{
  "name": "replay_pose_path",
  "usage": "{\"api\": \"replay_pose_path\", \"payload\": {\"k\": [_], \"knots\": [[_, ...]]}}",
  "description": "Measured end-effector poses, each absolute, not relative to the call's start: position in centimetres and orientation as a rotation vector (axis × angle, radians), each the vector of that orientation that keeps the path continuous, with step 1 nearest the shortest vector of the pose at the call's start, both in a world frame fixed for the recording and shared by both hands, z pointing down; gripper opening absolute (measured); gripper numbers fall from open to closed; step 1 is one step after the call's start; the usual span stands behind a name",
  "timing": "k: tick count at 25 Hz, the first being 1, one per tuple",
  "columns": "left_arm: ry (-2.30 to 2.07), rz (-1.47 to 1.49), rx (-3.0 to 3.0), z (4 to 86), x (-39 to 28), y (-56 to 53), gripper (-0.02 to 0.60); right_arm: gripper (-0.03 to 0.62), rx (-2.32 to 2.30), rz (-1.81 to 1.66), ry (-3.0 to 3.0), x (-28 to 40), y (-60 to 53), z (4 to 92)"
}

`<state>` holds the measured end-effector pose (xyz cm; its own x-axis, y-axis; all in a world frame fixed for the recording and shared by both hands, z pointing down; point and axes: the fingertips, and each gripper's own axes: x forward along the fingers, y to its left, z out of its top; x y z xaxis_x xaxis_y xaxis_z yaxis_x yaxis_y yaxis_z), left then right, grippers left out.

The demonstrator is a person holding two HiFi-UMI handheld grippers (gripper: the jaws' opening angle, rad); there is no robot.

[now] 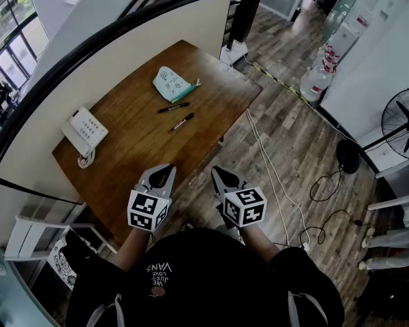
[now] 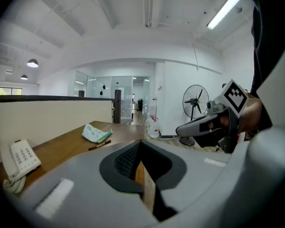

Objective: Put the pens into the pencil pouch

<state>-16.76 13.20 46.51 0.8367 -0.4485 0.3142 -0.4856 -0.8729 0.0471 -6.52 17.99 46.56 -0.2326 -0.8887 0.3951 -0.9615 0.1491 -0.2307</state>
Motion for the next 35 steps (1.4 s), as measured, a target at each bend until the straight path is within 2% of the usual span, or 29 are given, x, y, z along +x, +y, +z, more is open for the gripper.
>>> {"api": "replay_pose_path", "payload": {"k": [7, 23, 25, 27, 30, 35], "knots": [[-0.759, 0.452, 2.878, 47.4, -16.7, 11.8, 0.011, 0.012, 1.854, 0.642, -2.272, -6.3, 16.7, 46.7], [-0.976, 0.447, 2.756, 47.7, -10.5, 7.3, 0.017, 0.015, 1.705, 0.686, -2.336, 1.8, 11.9, 48.1], [-1.013, 0.443, 2.733, 47.7, -9.3, 7.0, 0.04, 0.019, 1.661, 0.676, -2.356, 3.0, 11.1, 48.0], [-1.059, 0.439, 2.701, 47.7, -8.3, 6.5, 0.111, 0.037, 1.611, 0.667, -2.38, 4.0, 10.2, 48.0], [-1.142, 0.426, 2.656, 47.8, -7.2, 5.7, 0.112, 0.107, 1.526, 0.654, -2.413, 5.2, 8.7, 48.0], [-1.263, 0.413, 2.575, 47.9, -5.4, 5.6, 0.114, 0.107, 1.386, 0.64, -2.459, 7.3, 7.4, 47.9]]}}
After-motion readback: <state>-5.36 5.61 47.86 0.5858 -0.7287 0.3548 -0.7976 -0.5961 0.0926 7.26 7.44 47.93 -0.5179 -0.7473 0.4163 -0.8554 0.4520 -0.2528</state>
